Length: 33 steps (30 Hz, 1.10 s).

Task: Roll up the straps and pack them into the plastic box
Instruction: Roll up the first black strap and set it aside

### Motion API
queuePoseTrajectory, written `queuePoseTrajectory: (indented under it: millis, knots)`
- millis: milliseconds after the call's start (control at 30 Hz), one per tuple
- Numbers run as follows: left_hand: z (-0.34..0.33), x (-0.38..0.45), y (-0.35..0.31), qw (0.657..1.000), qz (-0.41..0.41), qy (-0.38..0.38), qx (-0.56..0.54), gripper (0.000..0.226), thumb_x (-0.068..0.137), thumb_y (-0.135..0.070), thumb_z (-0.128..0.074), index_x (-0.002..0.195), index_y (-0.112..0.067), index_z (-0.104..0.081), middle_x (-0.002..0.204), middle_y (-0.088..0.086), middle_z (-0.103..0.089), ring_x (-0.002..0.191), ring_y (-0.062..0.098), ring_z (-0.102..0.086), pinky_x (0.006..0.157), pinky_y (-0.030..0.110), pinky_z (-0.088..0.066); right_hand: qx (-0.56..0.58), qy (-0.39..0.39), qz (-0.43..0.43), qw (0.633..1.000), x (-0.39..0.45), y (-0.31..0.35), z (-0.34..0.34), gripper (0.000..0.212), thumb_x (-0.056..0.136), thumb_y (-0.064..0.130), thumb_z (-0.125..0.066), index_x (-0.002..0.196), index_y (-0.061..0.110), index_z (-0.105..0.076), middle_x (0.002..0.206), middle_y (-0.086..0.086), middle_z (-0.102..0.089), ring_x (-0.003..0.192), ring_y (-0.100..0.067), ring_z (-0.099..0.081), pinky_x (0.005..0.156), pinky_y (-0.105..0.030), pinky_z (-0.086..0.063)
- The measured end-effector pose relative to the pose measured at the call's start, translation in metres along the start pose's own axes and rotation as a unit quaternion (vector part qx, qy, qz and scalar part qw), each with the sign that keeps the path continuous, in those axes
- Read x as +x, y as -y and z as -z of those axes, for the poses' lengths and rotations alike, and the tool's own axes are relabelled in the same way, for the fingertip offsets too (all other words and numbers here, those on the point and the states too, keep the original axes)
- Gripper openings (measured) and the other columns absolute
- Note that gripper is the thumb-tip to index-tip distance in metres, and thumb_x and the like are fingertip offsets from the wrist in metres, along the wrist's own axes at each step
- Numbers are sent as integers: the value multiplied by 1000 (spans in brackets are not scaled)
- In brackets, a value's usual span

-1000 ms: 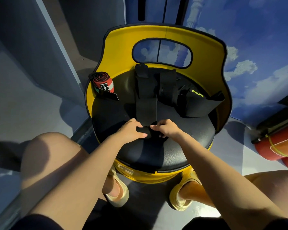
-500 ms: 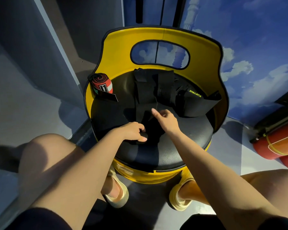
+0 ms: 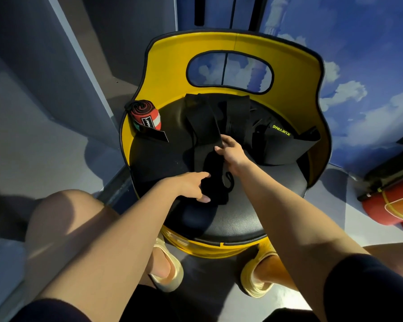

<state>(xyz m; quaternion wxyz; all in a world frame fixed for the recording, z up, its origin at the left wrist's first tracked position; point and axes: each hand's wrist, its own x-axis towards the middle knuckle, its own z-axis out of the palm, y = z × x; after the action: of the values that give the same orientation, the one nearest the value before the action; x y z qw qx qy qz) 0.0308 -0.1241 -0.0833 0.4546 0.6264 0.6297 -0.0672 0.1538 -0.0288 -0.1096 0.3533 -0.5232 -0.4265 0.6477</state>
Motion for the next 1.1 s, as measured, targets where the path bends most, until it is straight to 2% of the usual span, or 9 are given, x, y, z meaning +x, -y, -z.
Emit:
queuePoseTrajectory:
  millis: [100, 200, 300, 633, 733, 833, 933, 1000, 1100]
  knots:
    - [0, 0, -1, 1000, 0, -6, -4, 82, 85, -26, -68, 149, -23, -17, 135, 12, -46, 124, 26, -46, 99, 31, -37, -136, -26, 21, 990, 14, -4, -3, 48, 90, -4, -53, 136, 10, -44, 135, -11, -53, 126, -27, -49, 105, -41, -42]
    - [1, 1, -1, 1000, -4, -5, -1, 81, 85, -26, -67, 149, -22, -17, 135, 12, -46, 125, 26, -45, 100, 31, -36, -348, -39, 31, 936, 25, -9, 1, 56, 92, 13, -58, 143, 17, -37, 141, -11, -44, 128, -28, -45, 105, -35, -39]
    - [1, 1, -1, 1000, -3, -4, -3, 81, 85, -26, -68, 149, -22, -17, 134, 12, -46, 124, 26, -45, 99, 30, -35, -449, -43, 31, 892, 30, -15, 2, 57, 93, 22, -57, 145, 20, -32, 139, -13, -33, 124, -33, -45, 99, -38, -41]
    - [2, 0, 0, 1000, 4, -4, -5, 81, 85, -28, -67, 149, -22, -18, 132, 11, -49, 121, 25, -48, 93, 26, -35, -444, -43, 101, 889, 13, -17, 7, 61, 91, 29, -60, 144, 19, -33, 132, -13, -39, 117, -30, -48, 96, -36, -41]
    - [2, -1, -2, 1000, 6, -6, 1, 80, 87, -29, -65, 150, -22, -17, 130, 10, -50, 119, 25, -49, 92, 25, -36, -450, -43, 235, 861, -12, -21, 17, 37, 86, 22, -65, 121, 9, -60, 117, -10, -51, 109, -28, -53, 92, -33, -43]
    - [2, -2, -4, 1000, 12, -8, 1, 80, 87, -28, -65, 150, -19, -16, 132, 10, -50, 121, 25, -48, 97, 27, -36, -470, 63, 295, 829, -45, -25, 36, 23, 85, 28, -67, 101, 12, -69, 100, -3, -56, 101, -21, -56, 87, -23, -40]
    - [2, -2, -4, 1000, 11, -10, -15, 78, 88, -27, -64, 149, -21, -18, 133, 10, -49, 122, 25, -48, 96, 25, -36, -531, 193, 250, 786, -74, -34, 54, 50, 77, 44, -70, 118, 16, -61, 113, -2, -54, 110, -17, -52, 95, -26, -41]
    - [0, -2, -4, 999, 8, -13, -28, 76, 88, -27, -64, 149, -23, -19, 131, 11, -50, 120, 24, -49, 93, 24, -36, -558, 198, 255, 764, -82, -46, 60, 60, 77, 39, -73, 128, 14, -53, 122, -5, -52, 116, -21, -49, 101, -32, -40]
    - [-7, -2, 2, 998, 4, -28, -49, 74, 88, -30, -64, 148, -29, -21, 135, 10, -45, 124, 24, -46, 97, 26, -35, -514, 169, 246, 804, -88, -53, 57, 55, 79, 23, -73, 129, 12, -52, 124, -5, -48, 118, -21, -47, 102, -21, -34]
